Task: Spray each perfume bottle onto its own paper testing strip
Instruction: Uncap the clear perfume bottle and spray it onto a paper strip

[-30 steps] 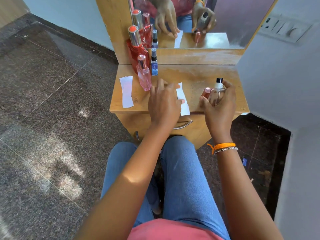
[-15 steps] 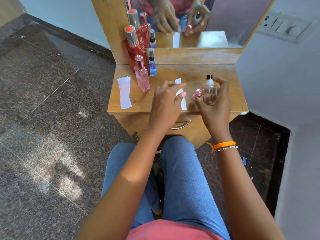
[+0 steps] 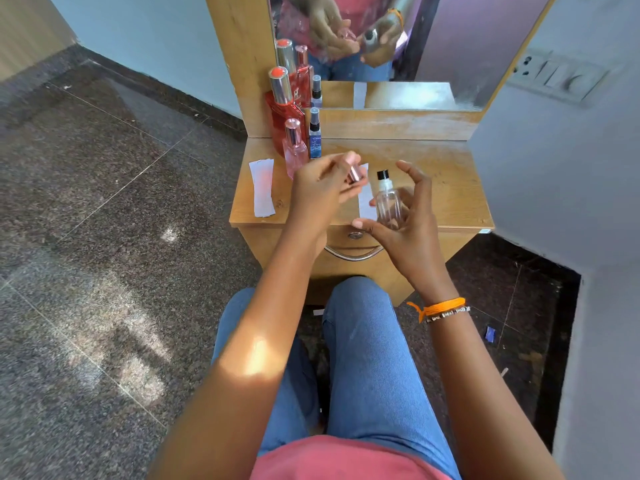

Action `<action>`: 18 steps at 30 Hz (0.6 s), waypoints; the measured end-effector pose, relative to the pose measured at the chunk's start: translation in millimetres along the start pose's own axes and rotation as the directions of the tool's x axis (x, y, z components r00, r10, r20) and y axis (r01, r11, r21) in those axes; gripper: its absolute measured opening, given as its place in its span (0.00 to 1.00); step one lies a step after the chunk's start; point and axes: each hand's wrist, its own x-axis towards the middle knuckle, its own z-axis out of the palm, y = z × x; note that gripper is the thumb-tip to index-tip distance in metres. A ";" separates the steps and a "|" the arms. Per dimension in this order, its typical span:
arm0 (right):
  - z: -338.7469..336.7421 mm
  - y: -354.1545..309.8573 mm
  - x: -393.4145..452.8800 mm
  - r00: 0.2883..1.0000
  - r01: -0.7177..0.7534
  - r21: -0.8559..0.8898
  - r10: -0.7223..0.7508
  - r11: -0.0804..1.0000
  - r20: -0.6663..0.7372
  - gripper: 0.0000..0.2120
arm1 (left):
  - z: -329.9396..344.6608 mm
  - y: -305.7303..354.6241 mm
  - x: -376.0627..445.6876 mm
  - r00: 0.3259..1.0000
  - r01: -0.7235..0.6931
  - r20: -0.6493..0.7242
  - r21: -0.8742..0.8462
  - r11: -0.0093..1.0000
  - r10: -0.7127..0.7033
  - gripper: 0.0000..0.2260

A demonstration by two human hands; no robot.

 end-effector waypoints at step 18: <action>5.7 -3.0 0.1 0.997 0.044 0.079 -0.049 0.996 0.063 0.28 | -15.0 -4.2 -16.0 0.940 0.202 0.213 0.280 0.938 -0.266 0.13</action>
